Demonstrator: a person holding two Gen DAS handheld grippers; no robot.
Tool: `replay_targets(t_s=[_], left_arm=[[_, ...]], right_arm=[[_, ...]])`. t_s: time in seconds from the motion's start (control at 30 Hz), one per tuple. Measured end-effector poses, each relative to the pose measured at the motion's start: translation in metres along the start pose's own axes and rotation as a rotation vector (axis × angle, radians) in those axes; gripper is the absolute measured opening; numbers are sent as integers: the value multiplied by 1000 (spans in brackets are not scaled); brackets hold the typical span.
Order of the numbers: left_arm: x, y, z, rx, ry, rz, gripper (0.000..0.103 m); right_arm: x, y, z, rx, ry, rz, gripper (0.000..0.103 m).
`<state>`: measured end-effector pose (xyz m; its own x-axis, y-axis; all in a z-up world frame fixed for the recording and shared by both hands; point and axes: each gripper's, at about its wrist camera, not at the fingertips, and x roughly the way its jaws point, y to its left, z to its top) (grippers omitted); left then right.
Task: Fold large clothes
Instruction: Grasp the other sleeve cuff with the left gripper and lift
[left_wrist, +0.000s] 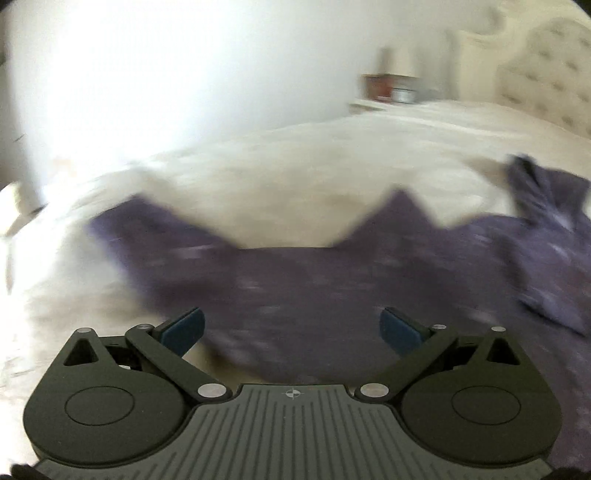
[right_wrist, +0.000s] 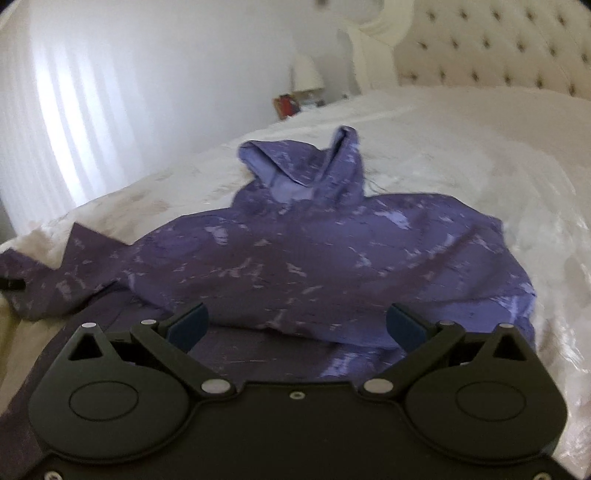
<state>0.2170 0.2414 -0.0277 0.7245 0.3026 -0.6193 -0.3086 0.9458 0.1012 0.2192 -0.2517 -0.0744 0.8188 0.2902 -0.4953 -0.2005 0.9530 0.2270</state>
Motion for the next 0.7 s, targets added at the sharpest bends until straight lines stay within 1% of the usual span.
replay_targets(t_s=[0.07, 0.17, 0.33, 0.37, 0.4, 0.43, 0.5, 0.53, 0.57, 0.6, 0.63, 0.7], left_arm=[[8, 18, 3, -54, 6, 55, 103], [20, 34, 7, -100, 4, 131, 103], [39, 47, 18, -122, 7, 210, 101], [41, 49, 20, -130, 4, 214, 96], [42, 51, 22, -140, 2, 219, 83], [44, 52, 25, -147, 6, 233, 75], [45, 54, 28, -141, -10, 267, 30], [41, 56, 26, -139, -28, 272, 22], [38, 57, 27, -143, -43, 257, 15], [34, 59, 29, -152, -58, 234, 11], [29, 59, 31, -160, -73, 219, 9], [14, 57, 40, -165, -109, 214, 8]], right_arm=[[2, 6, -2, -25, -3, 12, 102], [7, 10, -4, -32, 5, 34, 102], [14, 12, -9, -29, 28, 46, 102], [15, 13, -9, -27, 33, 47, 102], [15, 13, -10, -27, 36, 47, 102], [15, 13, -10, -27, 38, 48, 102], [16, 14, -11, -25, 42, 50, 102], [17, 14, -11, -23, 43, 50, 102], [17, 14, -11, -20, 44, 50, 102], [17, 14, -11, -16, 46, 51, 102], [17, 13, -11, -11, 48, 53, 102], [18, 11, -11, 2, 53, 55, 102]])
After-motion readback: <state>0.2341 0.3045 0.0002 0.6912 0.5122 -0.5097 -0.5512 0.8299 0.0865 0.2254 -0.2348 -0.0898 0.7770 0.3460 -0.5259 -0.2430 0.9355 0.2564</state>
